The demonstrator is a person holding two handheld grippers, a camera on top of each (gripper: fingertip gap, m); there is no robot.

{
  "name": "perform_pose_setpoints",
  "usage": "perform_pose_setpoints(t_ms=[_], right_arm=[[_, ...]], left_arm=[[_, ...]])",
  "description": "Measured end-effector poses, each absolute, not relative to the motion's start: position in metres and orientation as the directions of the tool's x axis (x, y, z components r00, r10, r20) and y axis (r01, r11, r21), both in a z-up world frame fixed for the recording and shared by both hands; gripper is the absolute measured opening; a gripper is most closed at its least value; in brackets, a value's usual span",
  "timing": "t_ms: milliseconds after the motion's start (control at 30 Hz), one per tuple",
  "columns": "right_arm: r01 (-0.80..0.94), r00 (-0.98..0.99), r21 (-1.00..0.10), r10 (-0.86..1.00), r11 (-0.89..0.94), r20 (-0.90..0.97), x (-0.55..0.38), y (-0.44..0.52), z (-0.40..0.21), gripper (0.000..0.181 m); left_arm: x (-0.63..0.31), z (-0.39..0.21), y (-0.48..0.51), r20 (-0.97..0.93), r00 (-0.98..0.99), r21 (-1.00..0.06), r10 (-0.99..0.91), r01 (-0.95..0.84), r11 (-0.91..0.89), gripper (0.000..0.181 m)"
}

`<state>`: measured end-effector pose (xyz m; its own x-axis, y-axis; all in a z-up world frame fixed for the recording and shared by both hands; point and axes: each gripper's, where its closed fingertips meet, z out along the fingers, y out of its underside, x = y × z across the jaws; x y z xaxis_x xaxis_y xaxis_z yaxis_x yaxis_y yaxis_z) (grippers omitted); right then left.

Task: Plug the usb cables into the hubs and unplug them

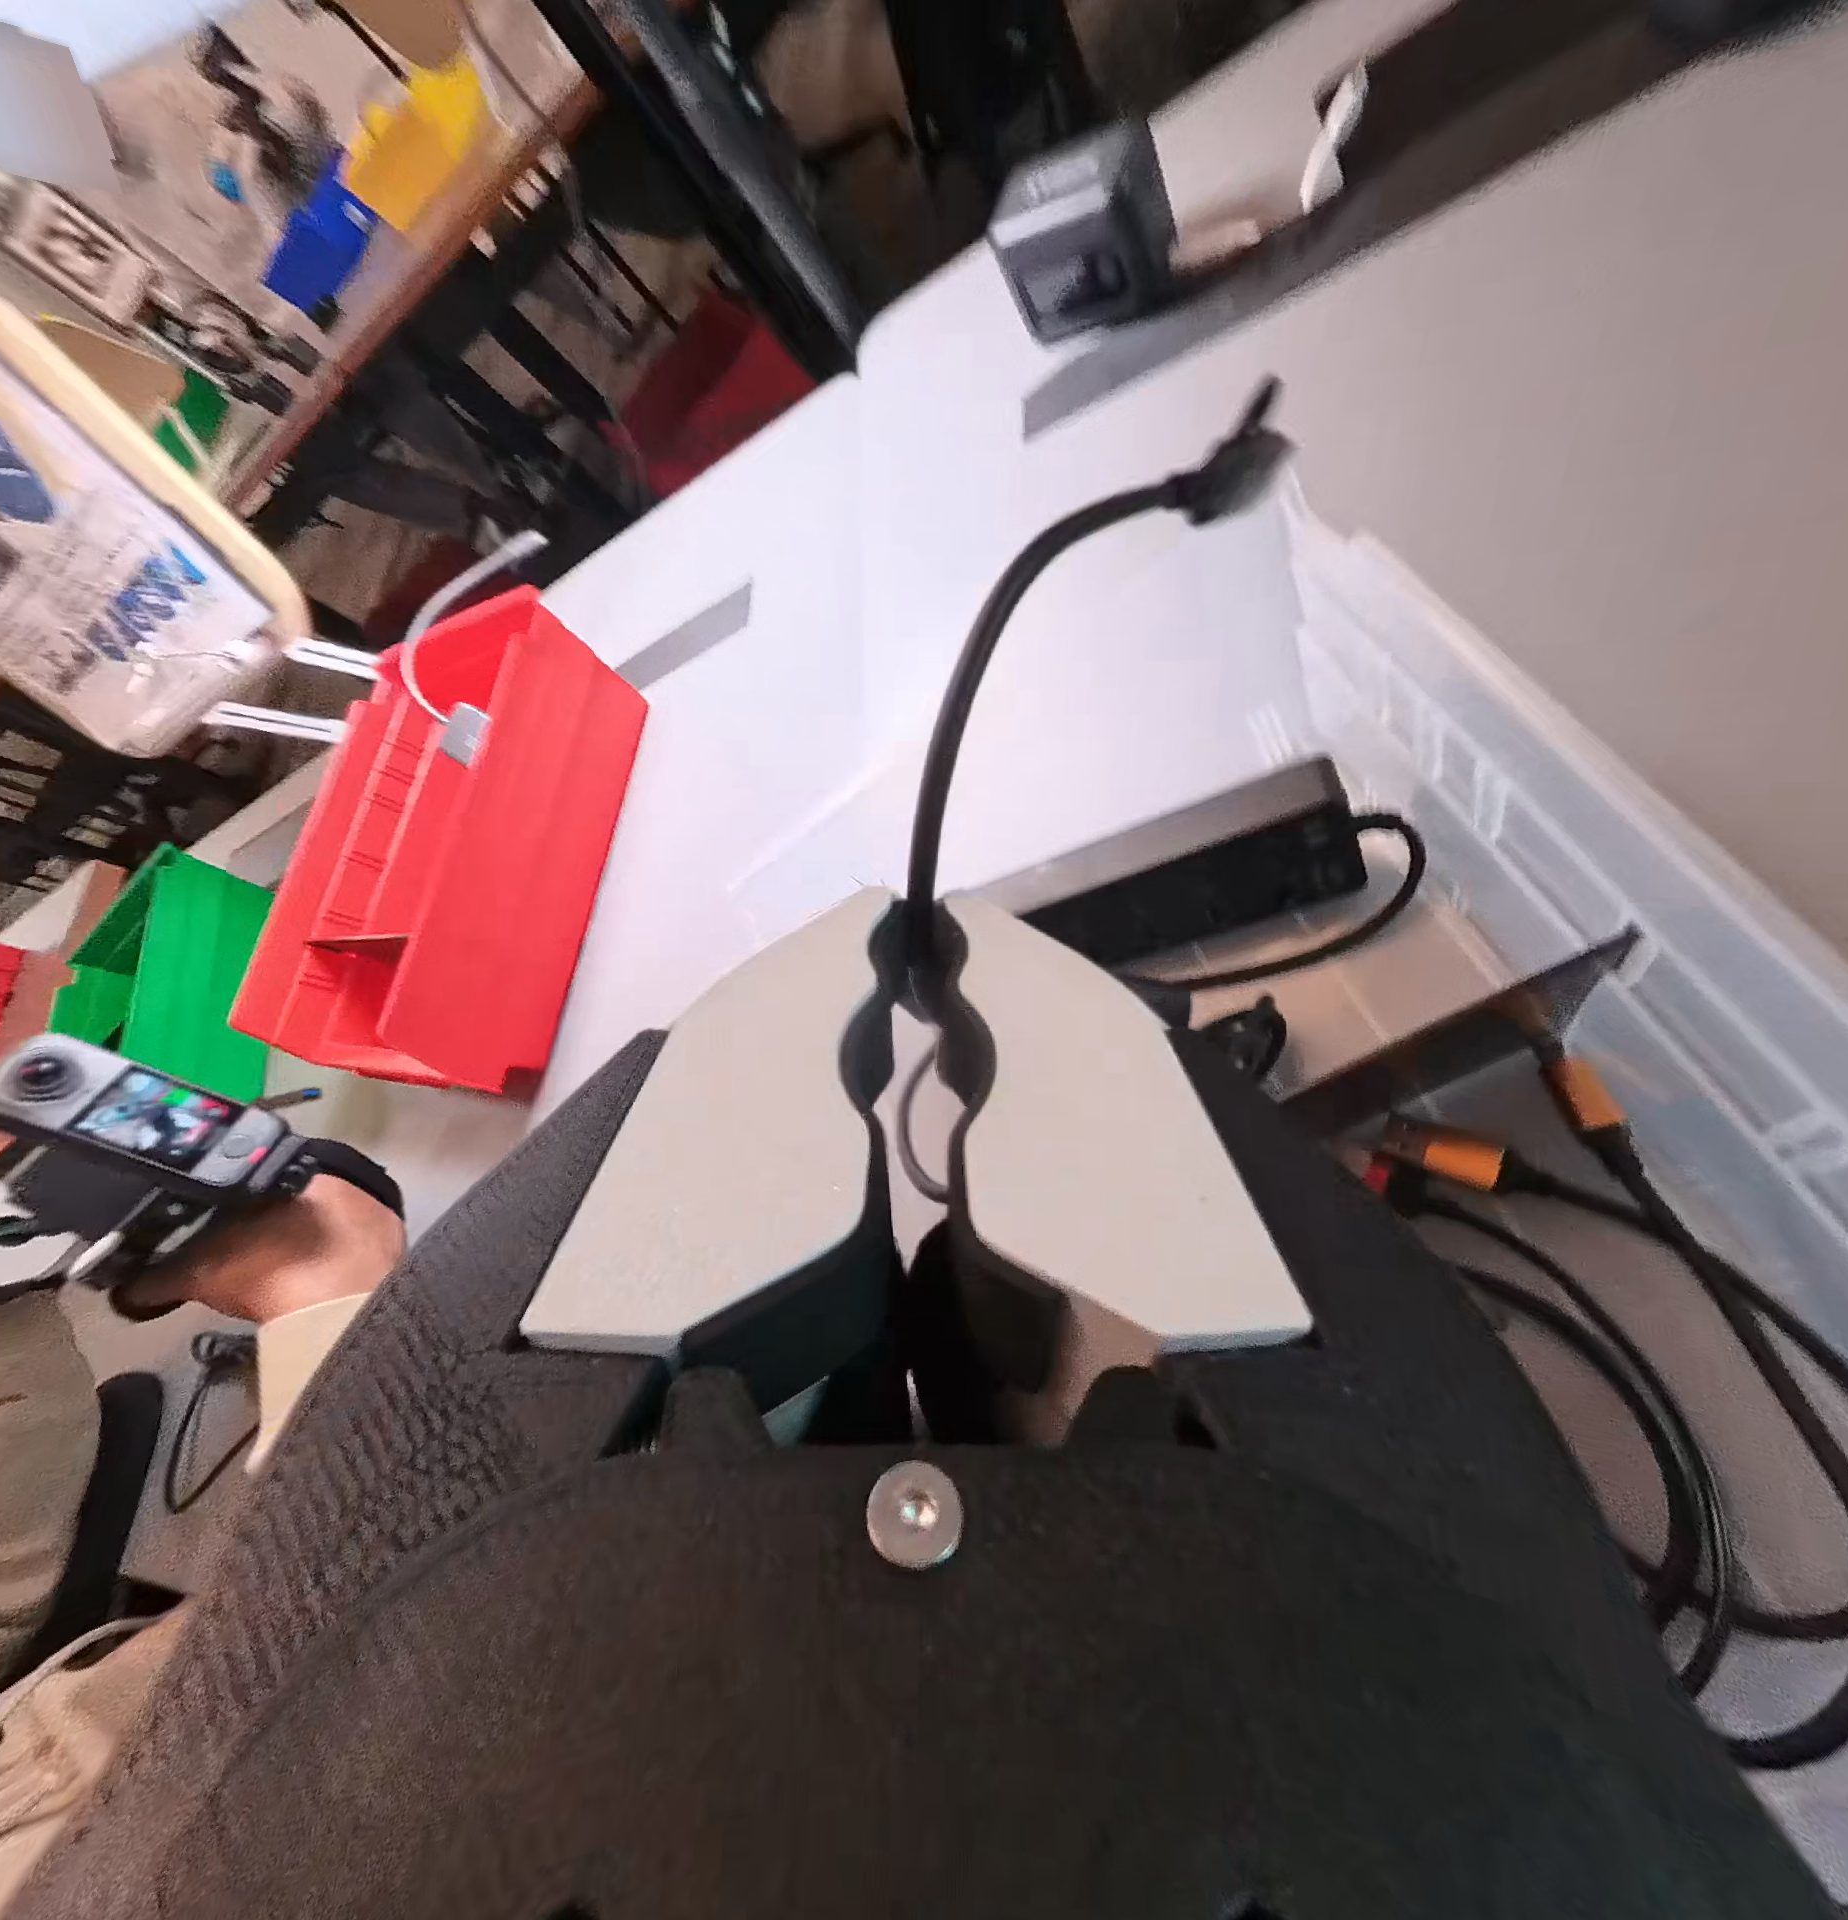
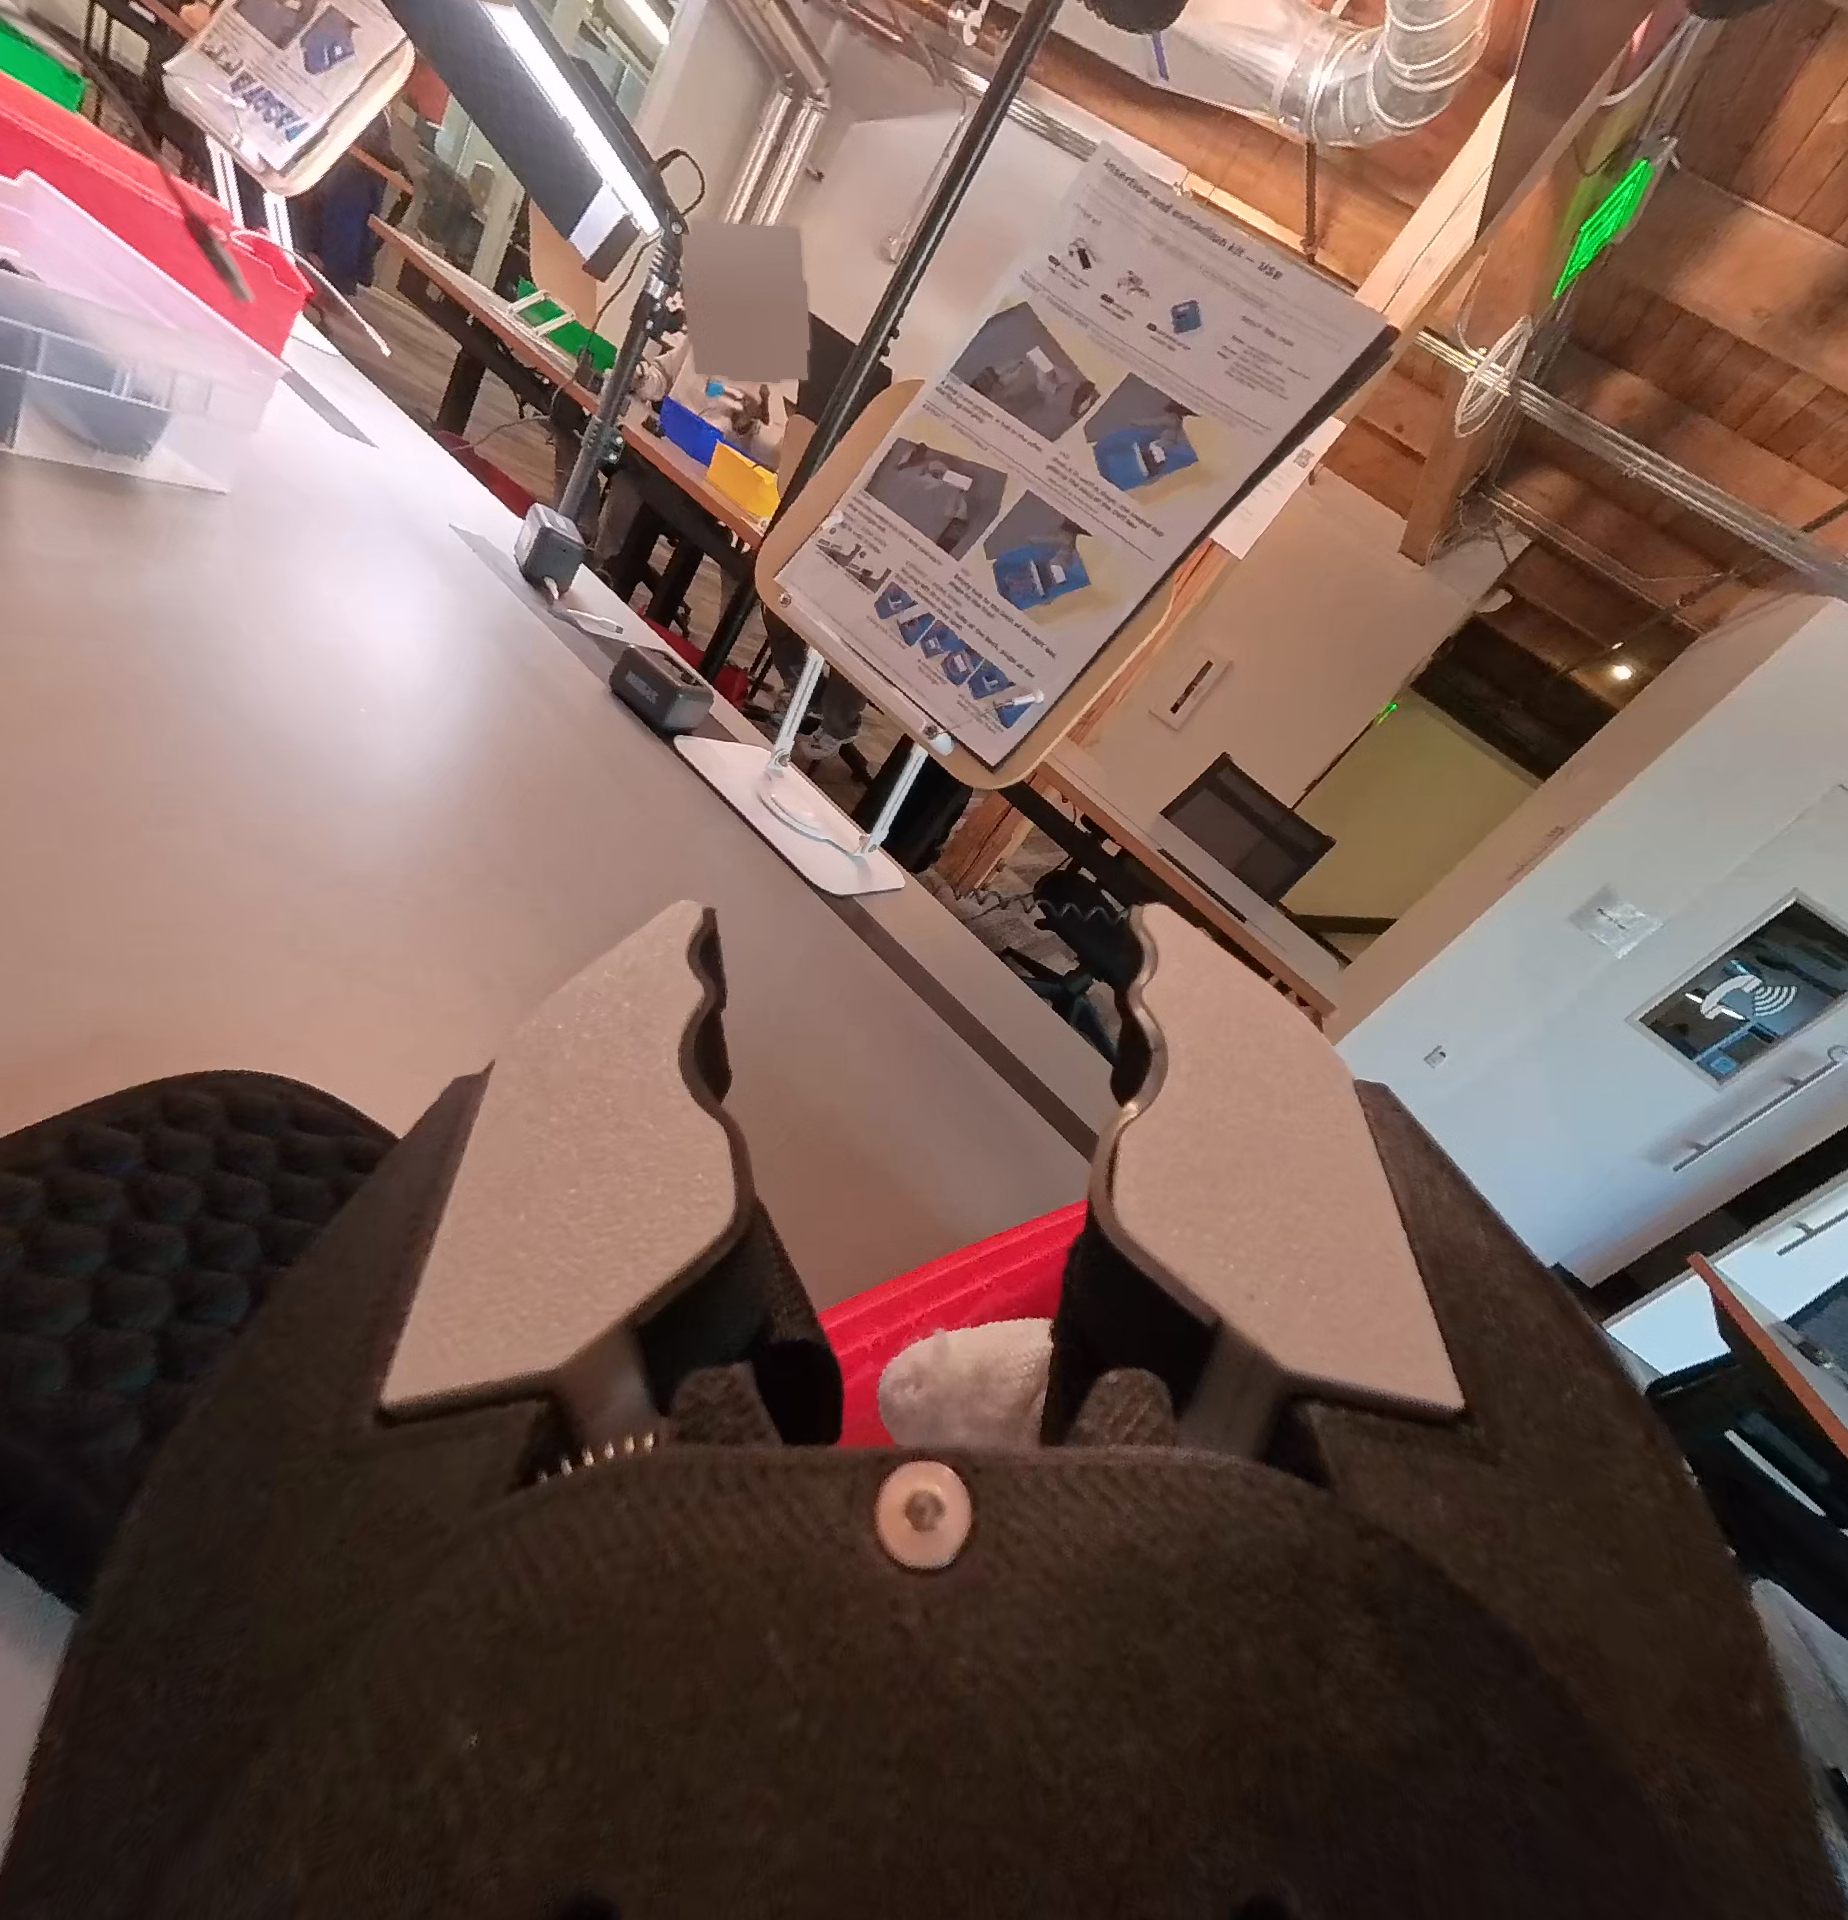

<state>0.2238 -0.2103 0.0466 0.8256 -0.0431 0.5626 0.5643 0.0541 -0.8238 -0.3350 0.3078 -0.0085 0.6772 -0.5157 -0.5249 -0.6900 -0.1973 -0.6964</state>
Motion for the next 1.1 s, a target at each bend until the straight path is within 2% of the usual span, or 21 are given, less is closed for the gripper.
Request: perform_pose_setpoints(t_ms=[200,367,500,633,833,1000,1067,1100], right_arm=[[0.557,0.83,-0.828,-0.023,0.063,0.557,0.217,-0.203,0.048,0.07],[0.459,0.887,-0.876,-0.015,0.146,0.462,0.203,-0.187,0.067,0.056],[0.342,0.924,-0.913,0.098,0.223,0.37,0.17,-0.161,0.077,0.049],[0.205,0.922,-0.95,0.278,0.235,0.268,0.12,-0.123,0.072,0.046],[-0.019,0.814,-0.996,0.58,0.082,0.032,0.015,-0.061,0.028,0.044],[-0.023,0.799,-0.998,0.601,0.05,0.012,-0.026,-0.04,0.003,0.047],[-0.05,0.816,-0.995,0.578,0.08,0.005,-0.025,-0.038,0.007,0.042],[-0.058,0.827,-0.995,0.562,0.086,0.0,-0.022,-0.038,0.009,0.033]], left_arm=[[-0.317,0.067,0.29,-0.513,0.75,-0.834,-0.418,-0.55,0.037,0.004],[-0.254,0.12,0.235,-0.397,0.735,-0.916,-0.549,-0.286,0.28,0.004],[-0.185,0.14,0.174,-0.294,0.575,-0.931,-0.763,0.008,0.365,0.003],[-0.121,0.136,0.114,-0.204,0.339,-0.937,-0.919,0.205,0.284,0.003],[-0.043,0.109,0.038,-0.235,0.156,-0.951,-0.959,0.166,0.26,0.003],[0.001,0.09,-0.018,-0.329,0.074,-0.939,-0.941,0.085,0.335,0.003],[0.013,0.082,-0.035,-0.359,0.034,-0.931,-0.933,0.057,0.36,0.003],[0.017,0.079,-0.043,-0.367,0.006,-0.929,-0.93,0.055,0.367,0.004]])
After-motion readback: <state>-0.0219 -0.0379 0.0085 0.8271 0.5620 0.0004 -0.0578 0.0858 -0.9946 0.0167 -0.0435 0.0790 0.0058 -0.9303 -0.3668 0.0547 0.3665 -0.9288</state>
